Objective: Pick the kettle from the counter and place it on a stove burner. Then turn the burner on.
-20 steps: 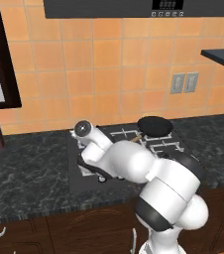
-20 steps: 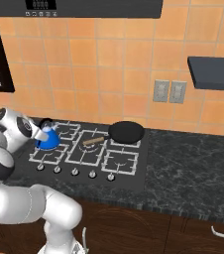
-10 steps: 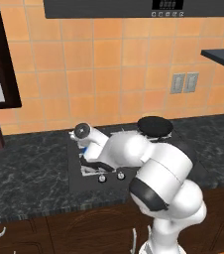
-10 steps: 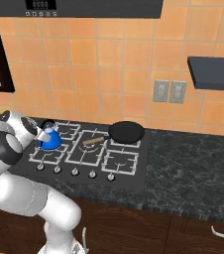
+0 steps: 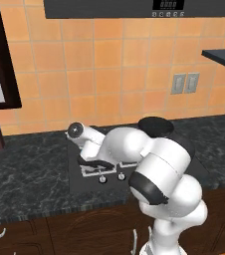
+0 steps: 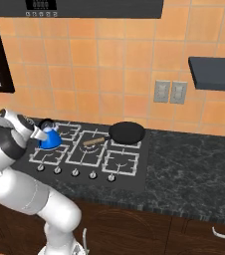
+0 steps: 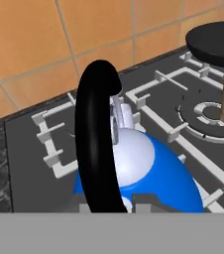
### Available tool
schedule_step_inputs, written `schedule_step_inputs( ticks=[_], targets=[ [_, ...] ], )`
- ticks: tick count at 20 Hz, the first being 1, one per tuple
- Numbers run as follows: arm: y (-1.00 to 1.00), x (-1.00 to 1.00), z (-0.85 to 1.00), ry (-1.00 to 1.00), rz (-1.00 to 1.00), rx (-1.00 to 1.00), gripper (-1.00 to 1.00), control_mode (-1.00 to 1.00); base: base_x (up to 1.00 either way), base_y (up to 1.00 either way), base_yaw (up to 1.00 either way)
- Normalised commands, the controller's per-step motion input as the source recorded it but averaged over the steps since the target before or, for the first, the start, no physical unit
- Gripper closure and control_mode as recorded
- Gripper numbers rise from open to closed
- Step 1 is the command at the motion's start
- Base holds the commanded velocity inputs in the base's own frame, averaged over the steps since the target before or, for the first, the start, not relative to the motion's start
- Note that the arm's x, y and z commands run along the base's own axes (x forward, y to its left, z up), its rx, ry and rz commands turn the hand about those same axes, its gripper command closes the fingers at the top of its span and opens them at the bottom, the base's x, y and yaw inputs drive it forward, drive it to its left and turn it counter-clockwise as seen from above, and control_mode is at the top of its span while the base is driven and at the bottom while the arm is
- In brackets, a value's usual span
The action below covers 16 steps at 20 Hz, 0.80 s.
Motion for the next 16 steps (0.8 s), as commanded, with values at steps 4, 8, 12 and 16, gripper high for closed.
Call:
schedule_step_inputs(
  ticks=[4,8,12,16],
  targets=[
    [-0.27,-0.31,-0.14,0.0,0.0,0.0,-1.0,-1.0,0.0,0.0,0.0],
    [-0.38,-0.3,-0.04,0.0,0.0,0.0,-1.0,-1.0,0.0,0.0,0.0],
    [-0.13,-0.37,0.01,0.0,0.0,0.0,-1.0,-1.0,0.0,0.0,0.0],
    [0.0,-0.64,0.3,0.0,0.02,0.0,-1.0,-1.0,0.0,0.0,0.0]
  ],
)
